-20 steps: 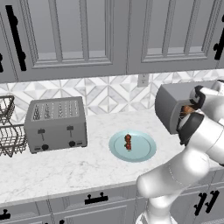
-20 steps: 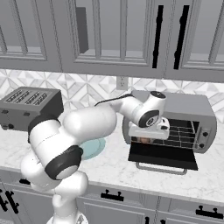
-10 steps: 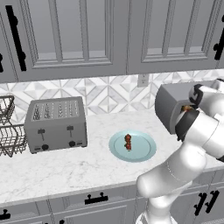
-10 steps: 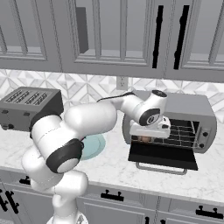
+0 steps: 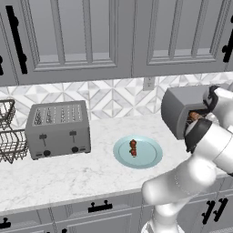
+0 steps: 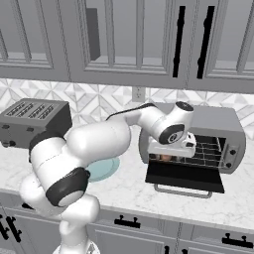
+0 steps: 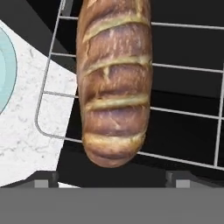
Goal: Pick up the kebab skewer and baguette bread, and place them inside the toaster oven. Close the toaster oven door and start by setting the timer.
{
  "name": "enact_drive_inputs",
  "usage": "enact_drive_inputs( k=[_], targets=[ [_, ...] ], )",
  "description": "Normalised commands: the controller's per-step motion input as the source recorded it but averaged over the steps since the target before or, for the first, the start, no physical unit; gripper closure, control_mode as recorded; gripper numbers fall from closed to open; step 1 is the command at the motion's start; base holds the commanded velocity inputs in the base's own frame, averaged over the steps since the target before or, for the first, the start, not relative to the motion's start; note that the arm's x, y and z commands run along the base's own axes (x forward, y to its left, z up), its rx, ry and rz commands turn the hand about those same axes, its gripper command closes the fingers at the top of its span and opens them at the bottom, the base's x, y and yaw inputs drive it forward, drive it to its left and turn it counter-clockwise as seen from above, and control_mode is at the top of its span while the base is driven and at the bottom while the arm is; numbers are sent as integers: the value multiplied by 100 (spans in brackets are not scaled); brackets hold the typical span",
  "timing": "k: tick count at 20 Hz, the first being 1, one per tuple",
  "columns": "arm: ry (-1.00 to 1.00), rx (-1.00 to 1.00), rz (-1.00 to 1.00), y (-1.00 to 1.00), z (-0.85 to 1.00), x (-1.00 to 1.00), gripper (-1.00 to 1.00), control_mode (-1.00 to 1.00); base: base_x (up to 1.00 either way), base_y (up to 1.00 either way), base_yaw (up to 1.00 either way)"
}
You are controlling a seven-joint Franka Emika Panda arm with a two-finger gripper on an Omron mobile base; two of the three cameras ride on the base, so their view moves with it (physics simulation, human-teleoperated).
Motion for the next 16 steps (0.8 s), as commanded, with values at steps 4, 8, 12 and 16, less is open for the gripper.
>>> enact_drive_inputs(
  k=[4, 8, 12, 16],
  targets=[
    [-13, -1, 0, 57, 46, -74, -100, -100, 0, 0, 0],
    [-1, -4, -13, 100, 2, -100, -100, -100, 0, 0, 0],
    [0, -3, -16, 100, 0, -82, -100, -100, 0, 0, 0],
    [0, -6, -12, 100, 0, -22, -100, -100, 0, 0, 0]
  ],
)
